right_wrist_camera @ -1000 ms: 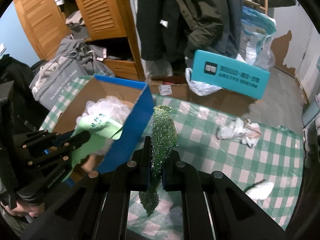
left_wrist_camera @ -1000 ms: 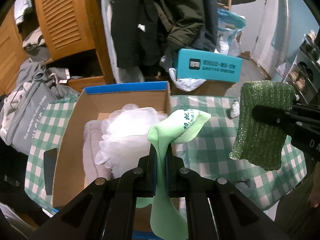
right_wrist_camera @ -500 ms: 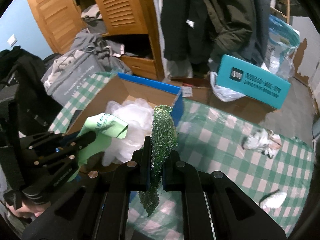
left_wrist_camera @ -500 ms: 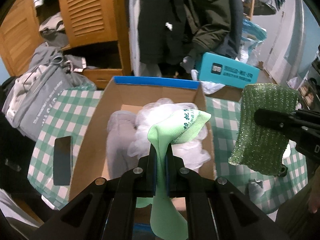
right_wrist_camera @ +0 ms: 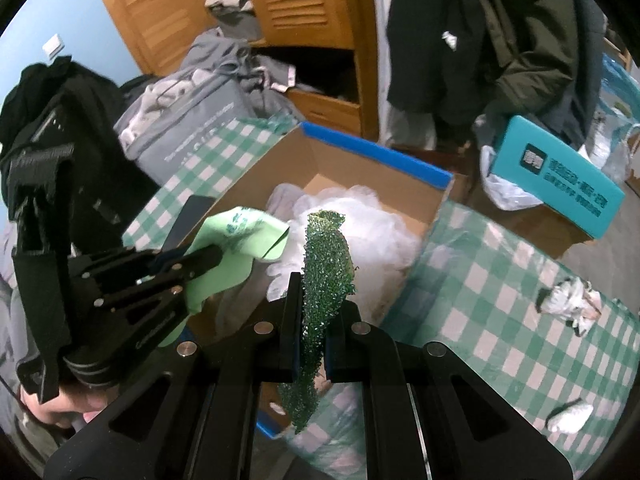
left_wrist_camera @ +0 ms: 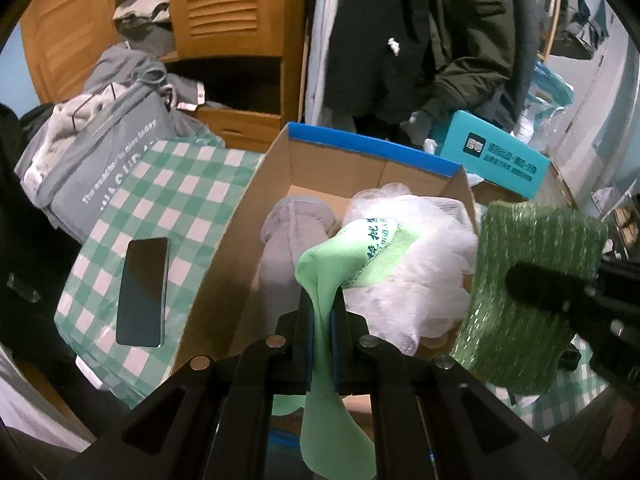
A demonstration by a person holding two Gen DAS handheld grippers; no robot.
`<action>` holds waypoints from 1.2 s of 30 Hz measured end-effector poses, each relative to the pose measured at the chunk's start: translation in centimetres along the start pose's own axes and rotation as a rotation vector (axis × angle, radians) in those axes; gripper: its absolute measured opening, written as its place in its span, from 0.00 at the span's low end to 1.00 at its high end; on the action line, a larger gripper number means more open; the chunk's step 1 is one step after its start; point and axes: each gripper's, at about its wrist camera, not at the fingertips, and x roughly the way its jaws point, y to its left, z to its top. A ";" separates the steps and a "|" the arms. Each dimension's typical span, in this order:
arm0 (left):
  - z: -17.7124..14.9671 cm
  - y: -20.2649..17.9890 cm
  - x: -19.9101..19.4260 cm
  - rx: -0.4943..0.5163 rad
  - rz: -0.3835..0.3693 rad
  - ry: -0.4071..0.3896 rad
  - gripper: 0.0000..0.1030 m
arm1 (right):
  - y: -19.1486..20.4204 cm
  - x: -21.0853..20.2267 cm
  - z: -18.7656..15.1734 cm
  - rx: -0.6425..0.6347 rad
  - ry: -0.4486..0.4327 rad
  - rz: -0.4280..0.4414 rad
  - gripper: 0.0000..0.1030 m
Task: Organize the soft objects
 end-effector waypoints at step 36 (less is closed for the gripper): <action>-0.2 -4.0 -1.7 0.105 0.023 -0.055 0.75 | -3.1 0.5 -1.5 0.073 0.052 -0.073 0.60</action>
